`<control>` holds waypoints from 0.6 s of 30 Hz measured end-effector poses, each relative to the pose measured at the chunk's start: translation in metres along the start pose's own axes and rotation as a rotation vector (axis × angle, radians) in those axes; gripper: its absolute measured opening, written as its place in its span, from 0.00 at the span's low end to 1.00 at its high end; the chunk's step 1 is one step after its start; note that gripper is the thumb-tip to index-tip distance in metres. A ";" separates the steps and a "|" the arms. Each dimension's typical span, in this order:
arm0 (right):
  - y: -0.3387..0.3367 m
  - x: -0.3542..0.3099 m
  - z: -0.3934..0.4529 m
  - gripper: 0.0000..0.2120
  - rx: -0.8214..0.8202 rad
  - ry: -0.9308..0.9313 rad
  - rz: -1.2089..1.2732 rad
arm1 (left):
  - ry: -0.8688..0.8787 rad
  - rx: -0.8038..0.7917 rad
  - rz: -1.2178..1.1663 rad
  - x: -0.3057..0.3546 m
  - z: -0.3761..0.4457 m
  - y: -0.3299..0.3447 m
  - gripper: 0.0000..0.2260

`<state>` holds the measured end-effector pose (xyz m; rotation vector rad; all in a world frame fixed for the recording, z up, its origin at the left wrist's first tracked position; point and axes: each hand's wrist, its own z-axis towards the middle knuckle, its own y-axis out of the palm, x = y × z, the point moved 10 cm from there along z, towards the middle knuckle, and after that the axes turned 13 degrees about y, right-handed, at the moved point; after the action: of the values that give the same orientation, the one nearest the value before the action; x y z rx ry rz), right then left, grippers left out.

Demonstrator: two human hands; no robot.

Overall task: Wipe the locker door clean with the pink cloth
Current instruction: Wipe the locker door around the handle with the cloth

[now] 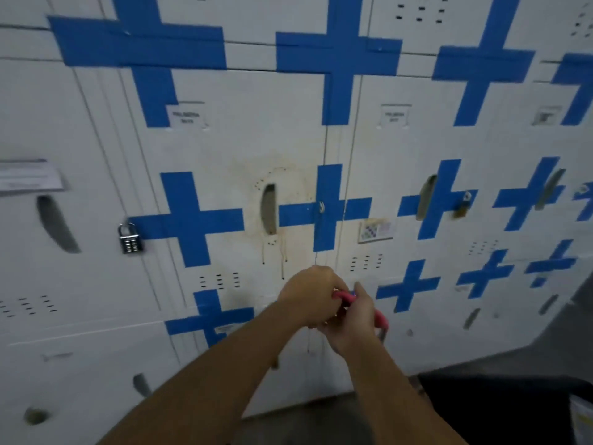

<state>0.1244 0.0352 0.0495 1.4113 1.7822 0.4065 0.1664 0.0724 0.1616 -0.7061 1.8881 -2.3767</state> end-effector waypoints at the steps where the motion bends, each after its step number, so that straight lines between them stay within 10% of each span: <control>1: 0.014 0.002 0.003 0.20 0.031 -0.023 -0.001 | 0.006 0.005 0.025 -0.007 -0.009 -0.014 0.10; 5: 0.062 0.000 -0.006 0.08 0.099 -0.131 -0.032 | 0.066 0.345 0.194 -0.033 -0.051 -0.099 0.16; 10: 0.108 -0.024 -0.049 0.25 0.185 -0.373 -0.148 | -0.076 1.041 0.384 -0.081 -0.125 -0.218 0.19; 15: 0.177 -0.050 -0.098 0.14 0.129 -0.735 -0.370 | -0.174 1.091 0.479 -0.122 -0.136 -0.247 0.26; 18: 0.237 -0.065 -0.117 0.24 0.179 -1.069 -0.673 | -0.207 1.049 0.540 -0.144 -0.125 -0.249 0.29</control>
<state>0.1960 0.0783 0.3081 0.7663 1.2446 -0.7529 0.3138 0.2952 0.3251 -0.2590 0.4615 -2.3133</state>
